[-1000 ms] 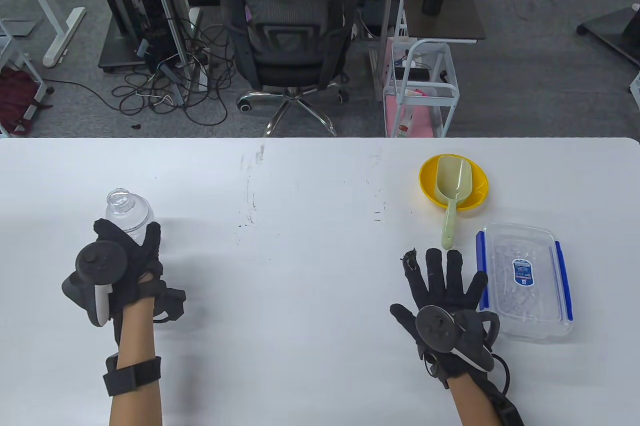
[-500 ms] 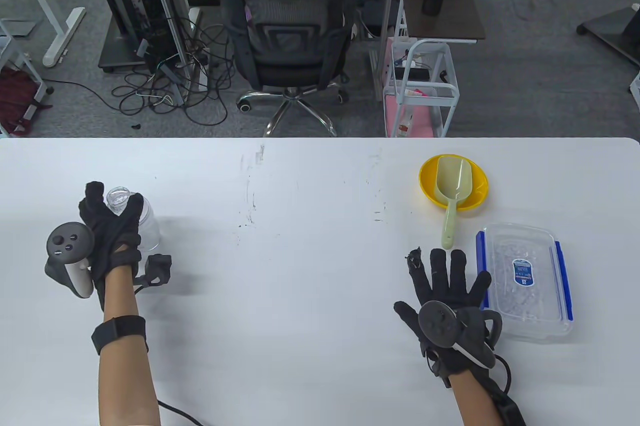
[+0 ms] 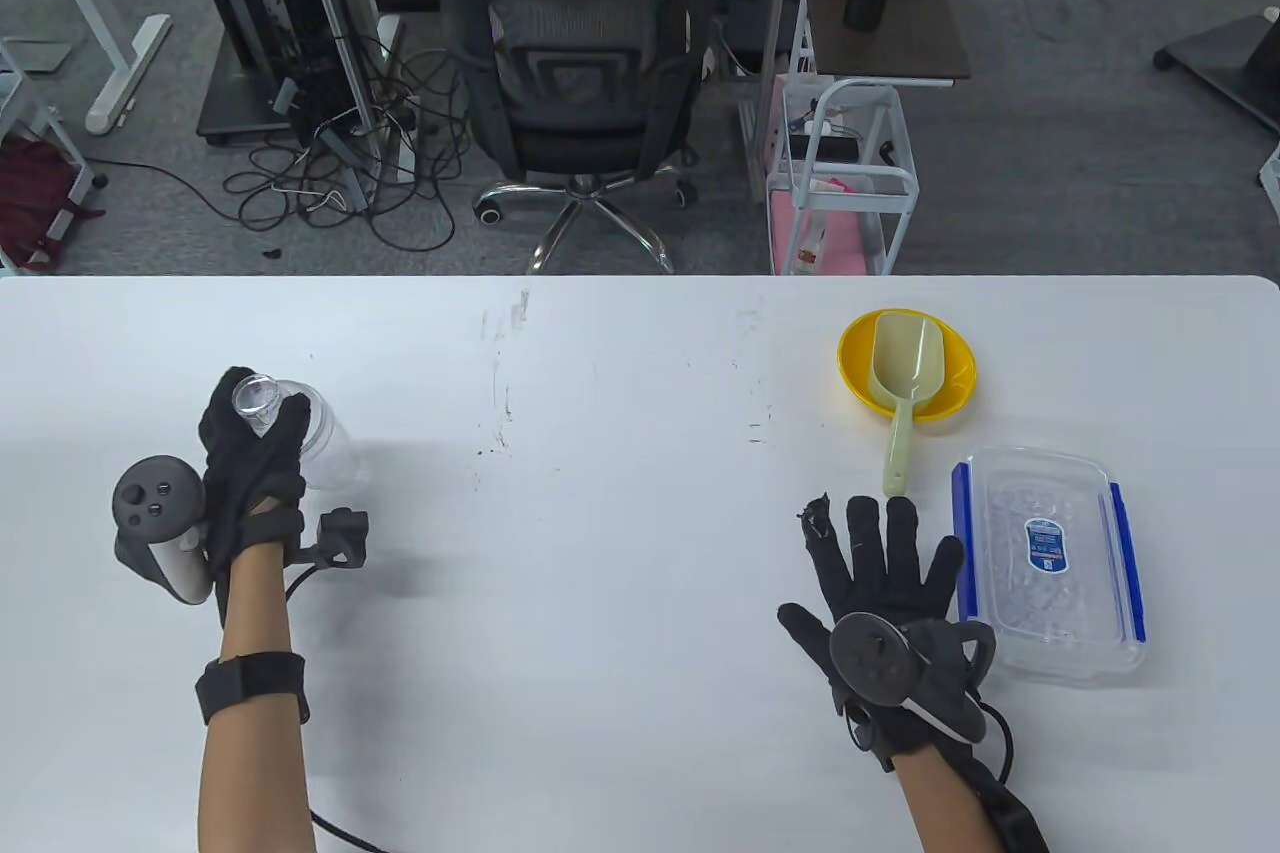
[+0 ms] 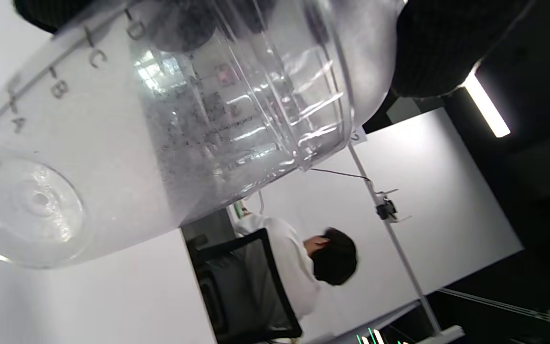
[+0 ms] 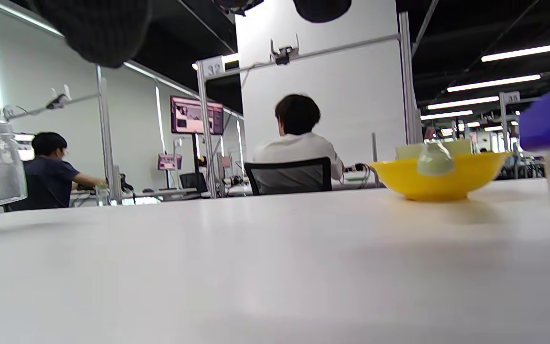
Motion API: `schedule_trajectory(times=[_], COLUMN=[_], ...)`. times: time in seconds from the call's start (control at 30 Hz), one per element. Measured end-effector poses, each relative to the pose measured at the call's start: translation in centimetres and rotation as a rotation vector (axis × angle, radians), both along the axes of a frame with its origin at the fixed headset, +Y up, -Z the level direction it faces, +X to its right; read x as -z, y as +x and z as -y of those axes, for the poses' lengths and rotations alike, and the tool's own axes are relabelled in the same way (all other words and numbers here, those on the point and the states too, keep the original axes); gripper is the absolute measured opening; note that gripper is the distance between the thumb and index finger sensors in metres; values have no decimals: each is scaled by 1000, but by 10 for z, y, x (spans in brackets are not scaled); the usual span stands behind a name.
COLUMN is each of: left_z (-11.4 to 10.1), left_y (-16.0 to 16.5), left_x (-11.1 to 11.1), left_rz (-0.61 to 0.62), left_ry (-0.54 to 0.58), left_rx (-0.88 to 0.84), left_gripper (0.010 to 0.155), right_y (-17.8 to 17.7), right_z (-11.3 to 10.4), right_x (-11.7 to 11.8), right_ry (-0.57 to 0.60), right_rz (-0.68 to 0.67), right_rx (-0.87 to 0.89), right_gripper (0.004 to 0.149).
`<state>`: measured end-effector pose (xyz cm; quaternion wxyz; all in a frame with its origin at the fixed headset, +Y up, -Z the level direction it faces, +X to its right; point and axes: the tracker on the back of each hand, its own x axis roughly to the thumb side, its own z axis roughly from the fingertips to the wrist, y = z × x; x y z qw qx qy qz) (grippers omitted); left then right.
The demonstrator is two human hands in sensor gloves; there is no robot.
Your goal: Shake ice in a plastic shaker with both hands
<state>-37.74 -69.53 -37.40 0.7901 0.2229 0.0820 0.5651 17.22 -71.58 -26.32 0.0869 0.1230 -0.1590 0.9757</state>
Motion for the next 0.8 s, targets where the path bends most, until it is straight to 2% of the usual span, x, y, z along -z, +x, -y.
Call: schedule_trajectory(times=[0.17,0.23,0.33,0.47,0.6,0.7,0.8], left_z=[-63,-80,-94,-95,-85,-77,-68], left_y=[62,92,137,197,239,256,264], left_x=[-15,-24,-43,-72,-92,-99,-104], left_rz=[206,297,443,552,683,727,742], left_ry=[172,234,309,362,336,317,310], left_rx=[36,5,-35,5,-1,-15,-45], left_gripper=[73,73,74,74,74,74,74], right_y=[-14,-18,-24,-38,-52,-61,-69], right_z=[-7,-11,-16,-38,-67,-79,-83], right_x=[-10,-14,-20,-16,-11,-9,-2], right_ry=[124,158,207,235,203,184,79], right_rz=[-79,-97,-135,-212,-308,-367,-437], right_rx=[19,21,46,151,298,342,377], right_gripper=[84,83,83,86,90,95,107])
